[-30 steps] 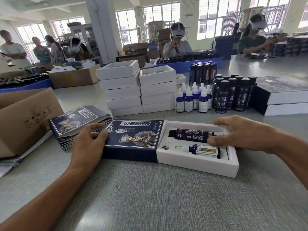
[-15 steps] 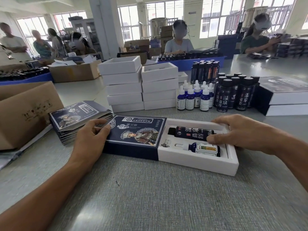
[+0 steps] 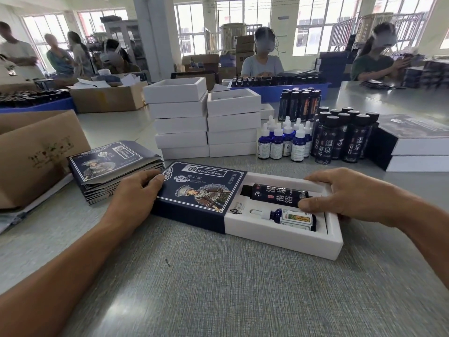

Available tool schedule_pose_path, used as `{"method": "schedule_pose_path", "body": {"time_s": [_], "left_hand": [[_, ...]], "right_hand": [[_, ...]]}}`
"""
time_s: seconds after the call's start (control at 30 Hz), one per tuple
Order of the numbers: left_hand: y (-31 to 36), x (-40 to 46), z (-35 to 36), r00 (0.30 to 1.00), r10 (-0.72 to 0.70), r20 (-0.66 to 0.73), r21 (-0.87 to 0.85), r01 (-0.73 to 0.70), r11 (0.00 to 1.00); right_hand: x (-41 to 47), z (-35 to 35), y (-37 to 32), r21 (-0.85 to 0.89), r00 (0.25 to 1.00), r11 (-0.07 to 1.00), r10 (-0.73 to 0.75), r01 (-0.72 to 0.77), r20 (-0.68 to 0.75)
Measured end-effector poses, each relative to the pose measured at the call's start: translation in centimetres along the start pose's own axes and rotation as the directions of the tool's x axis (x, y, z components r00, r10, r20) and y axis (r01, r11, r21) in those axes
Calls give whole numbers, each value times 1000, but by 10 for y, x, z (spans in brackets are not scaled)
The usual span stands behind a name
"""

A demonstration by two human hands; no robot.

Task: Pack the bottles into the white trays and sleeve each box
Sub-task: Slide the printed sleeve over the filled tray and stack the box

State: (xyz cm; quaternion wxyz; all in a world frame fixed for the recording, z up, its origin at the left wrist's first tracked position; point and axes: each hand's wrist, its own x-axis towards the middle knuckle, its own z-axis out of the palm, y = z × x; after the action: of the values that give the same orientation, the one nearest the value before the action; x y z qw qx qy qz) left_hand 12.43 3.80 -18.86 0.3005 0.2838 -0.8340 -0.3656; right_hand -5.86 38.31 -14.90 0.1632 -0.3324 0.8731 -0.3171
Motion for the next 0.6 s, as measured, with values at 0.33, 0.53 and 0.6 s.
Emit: {"method": "schedule_pose_path", "body": {"time_s": [0.33, 0.53, 0.6], "left_hand": [[14, -18, 13, 992, 97, 78, 57, -101, 993], [16, -19, 10, 993, 50, 107, 55, -57, 997], [18, -22, 9, 995, 58, 81, 85, -65, 994]], "right_hand": [[3, 14, -7, -52, 994, 999, 8, -13, -105], [-4, 0, -9, 167, 990, 980, 124, -112, -63], [-5, -3, -8, 175, 992, 979, 118, -108, -52]]}}
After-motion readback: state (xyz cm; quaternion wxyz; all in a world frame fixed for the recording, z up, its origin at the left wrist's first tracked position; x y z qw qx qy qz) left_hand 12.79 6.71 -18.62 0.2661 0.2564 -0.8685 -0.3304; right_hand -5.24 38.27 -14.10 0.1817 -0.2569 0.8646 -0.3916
